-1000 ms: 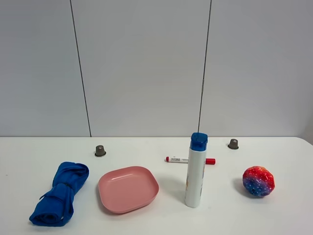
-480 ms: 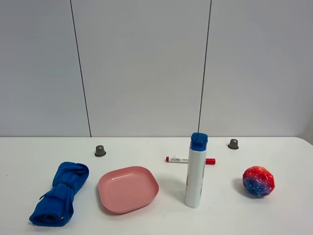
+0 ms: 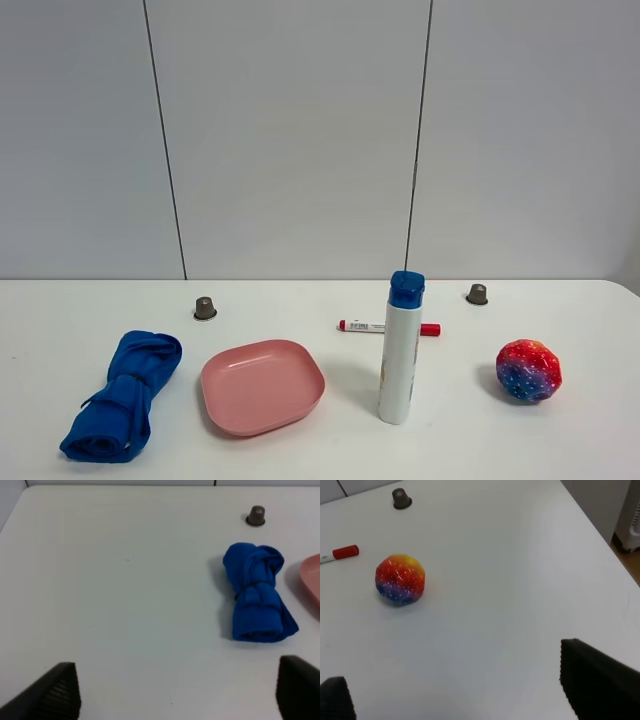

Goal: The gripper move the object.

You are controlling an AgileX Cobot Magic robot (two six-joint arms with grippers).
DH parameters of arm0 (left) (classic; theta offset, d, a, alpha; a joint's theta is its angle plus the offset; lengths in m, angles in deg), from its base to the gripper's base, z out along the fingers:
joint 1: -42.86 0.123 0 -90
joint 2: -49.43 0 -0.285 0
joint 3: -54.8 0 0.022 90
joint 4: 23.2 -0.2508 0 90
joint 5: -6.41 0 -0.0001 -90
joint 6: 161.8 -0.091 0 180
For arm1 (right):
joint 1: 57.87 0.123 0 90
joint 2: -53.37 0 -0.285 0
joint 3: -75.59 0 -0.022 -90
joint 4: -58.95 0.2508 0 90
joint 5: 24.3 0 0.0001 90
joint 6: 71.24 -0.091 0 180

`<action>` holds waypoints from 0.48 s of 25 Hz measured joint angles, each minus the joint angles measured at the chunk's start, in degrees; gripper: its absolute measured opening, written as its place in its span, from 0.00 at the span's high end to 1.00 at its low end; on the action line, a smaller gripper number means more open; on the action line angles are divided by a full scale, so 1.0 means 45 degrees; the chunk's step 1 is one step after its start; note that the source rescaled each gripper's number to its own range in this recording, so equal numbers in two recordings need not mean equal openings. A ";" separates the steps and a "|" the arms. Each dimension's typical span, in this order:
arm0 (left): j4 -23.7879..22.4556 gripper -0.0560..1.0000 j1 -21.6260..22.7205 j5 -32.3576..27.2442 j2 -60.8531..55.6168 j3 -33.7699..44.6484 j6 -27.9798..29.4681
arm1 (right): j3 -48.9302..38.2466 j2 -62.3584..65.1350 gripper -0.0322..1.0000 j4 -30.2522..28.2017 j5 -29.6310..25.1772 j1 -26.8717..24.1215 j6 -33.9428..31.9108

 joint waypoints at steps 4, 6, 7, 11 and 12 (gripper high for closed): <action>0.0000 0.00 0.0000 0.0000 0.0000 0.0000 0.0000 | 0.0000 0.0000 0.10 0.0000 0.0000 0.0000 0.0000; 0.0000 0.00 0.0000 0.0000 0.0000 0.0000 0.0000 | 0.0000 0.0000 0.10 0.0000 0.0000 0.0000 0.0000; 0.0000 0.00 0.0000 0.0000 0.0000 0.0000 0.0000 | 0.0000 0.0000 0.10 0.0000 0.0000 0.0000 0.0000; 0.0000 0.00 0.0000 0.0000 0.0000 0.0000 0.0000 | 0.0000 0.0000 0.10 0.0000 0.0000 0.0000 0.0000; 0.0000 0.00 0.0000 0.0000 0.0000 0.0000 0.0000 | 0.0000 0.0000 0.10 0.0000 0.0000 0.0000 0.0000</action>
